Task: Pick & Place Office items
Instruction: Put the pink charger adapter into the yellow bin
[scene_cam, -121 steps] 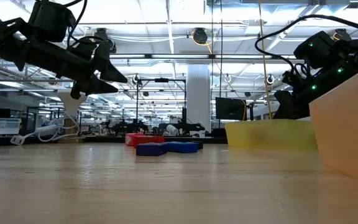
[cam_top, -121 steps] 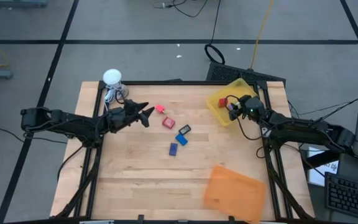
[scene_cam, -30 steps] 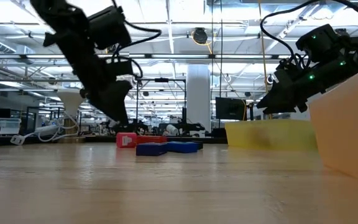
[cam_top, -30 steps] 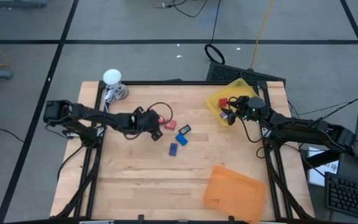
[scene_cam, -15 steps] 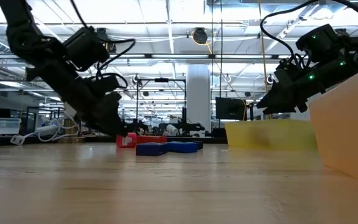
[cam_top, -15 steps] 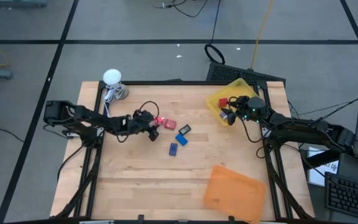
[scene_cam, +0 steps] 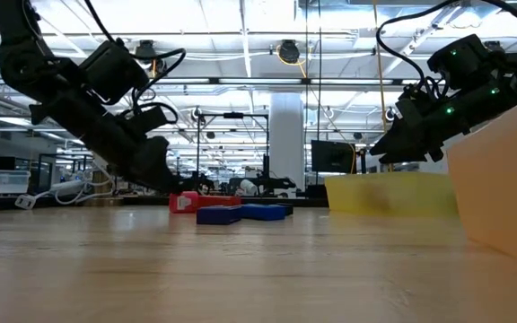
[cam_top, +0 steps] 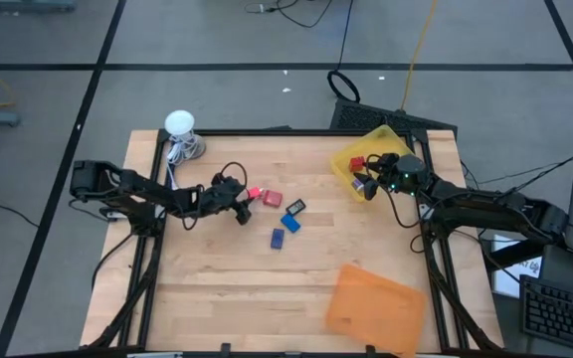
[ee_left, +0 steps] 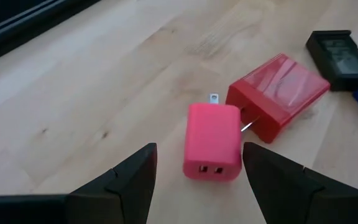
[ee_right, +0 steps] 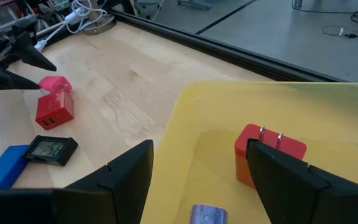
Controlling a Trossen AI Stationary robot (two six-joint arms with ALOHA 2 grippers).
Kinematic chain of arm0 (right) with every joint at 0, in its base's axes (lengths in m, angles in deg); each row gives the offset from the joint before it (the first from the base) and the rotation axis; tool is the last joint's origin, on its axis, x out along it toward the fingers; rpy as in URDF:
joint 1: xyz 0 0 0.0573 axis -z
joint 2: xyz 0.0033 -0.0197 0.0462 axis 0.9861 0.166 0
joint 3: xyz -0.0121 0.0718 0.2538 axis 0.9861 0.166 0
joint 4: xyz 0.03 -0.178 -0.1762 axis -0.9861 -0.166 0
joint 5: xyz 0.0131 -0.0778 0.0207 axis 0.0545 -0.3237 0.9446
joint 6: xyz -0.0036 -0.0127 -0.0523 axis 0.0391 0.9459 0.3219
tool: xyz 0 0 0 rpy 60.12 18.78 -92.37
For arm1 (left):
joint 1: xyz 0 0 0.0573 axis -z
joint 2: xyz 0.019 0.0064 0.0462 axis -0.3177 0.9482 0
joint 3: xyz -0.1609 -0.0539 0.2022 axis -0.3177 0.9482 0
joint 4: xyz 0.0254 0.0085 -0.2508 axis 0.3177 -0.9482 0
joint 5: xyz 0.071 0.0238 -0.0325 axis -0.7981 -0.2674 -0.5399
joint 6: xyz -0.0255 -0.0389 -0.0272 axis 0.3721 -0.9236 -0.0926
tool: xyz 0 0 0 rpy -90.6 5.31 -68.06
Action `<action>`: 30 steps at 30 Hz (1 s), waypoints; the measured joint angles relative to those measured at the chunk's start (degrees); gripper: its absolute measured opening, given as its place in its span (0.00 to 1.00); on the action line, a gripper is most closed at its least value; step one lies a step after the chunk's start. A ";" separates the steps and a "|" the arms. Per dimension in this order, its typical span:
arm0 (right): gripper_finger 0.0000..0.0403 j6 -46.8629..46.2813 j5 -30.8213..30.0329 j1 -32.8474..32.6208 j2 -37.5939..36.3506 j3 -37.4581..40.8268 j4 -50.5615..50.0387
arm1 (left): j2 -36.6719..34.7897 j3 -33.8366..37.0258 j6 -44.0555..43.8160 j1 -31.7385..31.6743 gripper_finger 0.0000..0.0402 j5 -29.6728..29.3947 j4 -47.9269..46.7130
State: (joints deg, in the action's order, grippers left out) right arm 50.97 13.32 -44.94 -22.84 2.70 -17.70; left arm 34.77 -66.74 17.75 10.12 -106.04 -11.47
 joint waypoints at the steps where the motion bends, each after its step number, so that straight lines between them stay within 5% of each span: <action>1: 0.61 0.00 0.00 0.01 0.02 0.00 0.00 | 0.31 0.00 -0.20 0.00 0.60 -0.03 -0.03; 25: 0.61 -0.85 -0.20 0.02 0.00 0.00 -0.03 | 10.27 -0.09 3.57 0.02 0.60 0.84 9.55; 30: 0.61 -0.85 -0.20 0.02 0.02 0.00 -0.04 | 10.29 -0.11 4.28 0.04 0.49 1.40 9.64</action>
State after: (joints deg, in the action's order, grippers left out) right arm 50.12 13.13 -44.92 -22.82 2.70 -17.75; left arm 45.06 -66.84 22.03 10.16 -104.64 -1.83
